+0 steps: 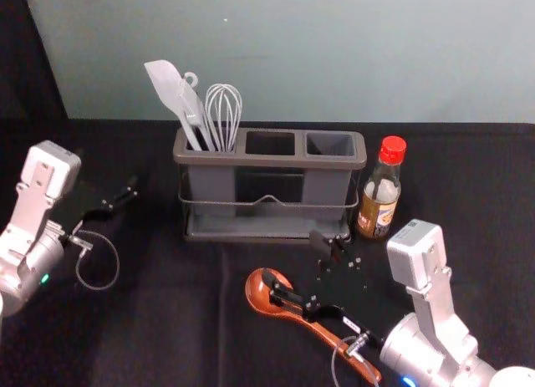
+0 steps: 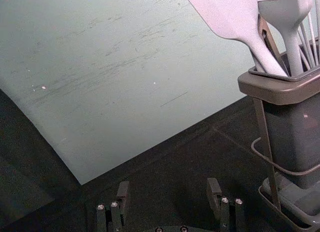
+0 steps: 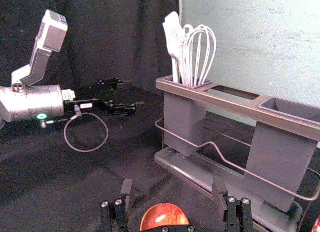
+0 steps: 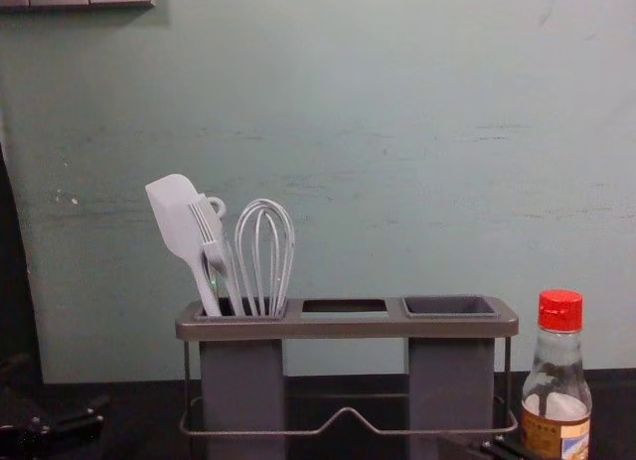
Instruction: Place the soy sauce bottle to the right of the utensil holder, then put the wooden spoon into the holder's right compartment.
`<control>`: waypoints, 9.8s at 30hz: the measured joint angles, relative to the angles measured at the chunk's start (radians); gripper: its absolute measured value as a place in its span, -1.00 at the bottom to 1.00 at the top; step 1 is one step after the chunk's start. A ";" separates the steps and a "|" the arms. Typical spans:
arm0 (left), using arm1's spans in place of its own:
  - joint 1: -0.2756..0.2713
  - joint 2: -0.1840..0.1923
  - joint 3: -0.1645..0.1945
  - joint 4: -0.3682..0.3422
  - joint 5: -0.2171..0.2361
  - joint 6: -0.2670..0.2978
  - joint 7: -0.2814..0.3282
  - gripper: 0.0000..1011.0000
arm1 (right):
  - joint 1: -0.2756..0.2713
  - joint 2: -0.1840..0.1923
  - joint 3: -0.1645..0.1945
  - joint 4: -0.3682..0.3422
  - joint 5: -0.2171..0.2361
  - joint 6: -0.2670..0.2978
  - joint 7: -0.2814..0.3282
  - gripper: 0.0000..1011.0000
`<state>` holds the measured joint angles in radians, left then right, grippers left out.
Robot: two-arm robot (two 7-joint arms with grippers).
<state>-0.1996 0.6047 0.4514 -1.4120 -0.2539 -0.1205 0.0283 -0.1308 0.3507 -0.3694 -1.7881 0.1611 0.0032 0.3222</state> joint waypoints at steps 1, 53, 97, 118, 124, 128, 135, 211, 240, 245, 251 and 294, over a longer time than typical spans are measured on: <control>0.000 0.000 0.000 0.000 0.000 0.000 0.000 0.98 | 0.000 0.000 0.000 -0.001 0.000 0.002 0.000 0.98; 0.000 0.000 0.000 0.000 0.000 0.000 0.000 0.98 | 0.364 -0.076 -0.146 0.037 -0.068 0.989 0.062 0.98; 0.000 0.000 0.000 0.000 0.000 0.000 0.000 0.98 | 0.364 -0.133 -0.176 0.092 -0.209 0.946 0.076 0.98; 0.000 0.000 0.000 0.000 0.000 0.000 0.000 0.98 | 0.326 -0.117 -0.138 0.003 -0.250 0.953 0.113 0.66; 0.000 0.000 0.000 0.000 0.000 0.000 0.000 0.98 | 0.279 -0.094 -0.078 -0.084 -0.235 0.940 0.132 0.65; 0.000 0.000 0.000 0.000 0.000 0.000 0.000 0.98 | 0.240 -0.083 -0.032 -0.143 -0.223 0.918 0.138 0.66; 0.000 0.000 0.000 0.000 0.000 0.000 0.000 0.98 | 0.155 -0.067 0.050 -0.254 -0.202 0.817 0.136 0.66; 0.000 0.000 0.000 0.000 0.000 0.000 0.000 0.98 | 0.164 -0.054 0.169 -0.208 0.005 0.078 0.058 0.66; 0.000 0.000 0.000 0.000 0.000 0.000 0.000 0.98 | 0.528 -0.152 0.056 0.312 0.110 -0.259 0.125 0.66; 0.000 0.000 0.000 0.000 0.000 0.000 0.000 0.98 | 0.532 -0.174 0.053 0.376 0.137 -0.344 0.125 0.66; 0.000 0.000 0.000 0.000 0.000 0.000 0.000 0.98 | 0.535 -0.203 0.061 0.437 0.158 -0.452 0.130 0.66; 0.000 0.000 0.000 0.000 0.000 0.000 0.000 0.98 | 0.469 -0.267 0.117 0.605 0.223 -0.621 0.208 0.66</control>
<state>-0.1995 0.6047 0.4514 -1.4120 -0.2539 -0.1205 0.0283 0.3378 0.0834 -0.2520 -1.1833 0.3843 -0.6178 0.5305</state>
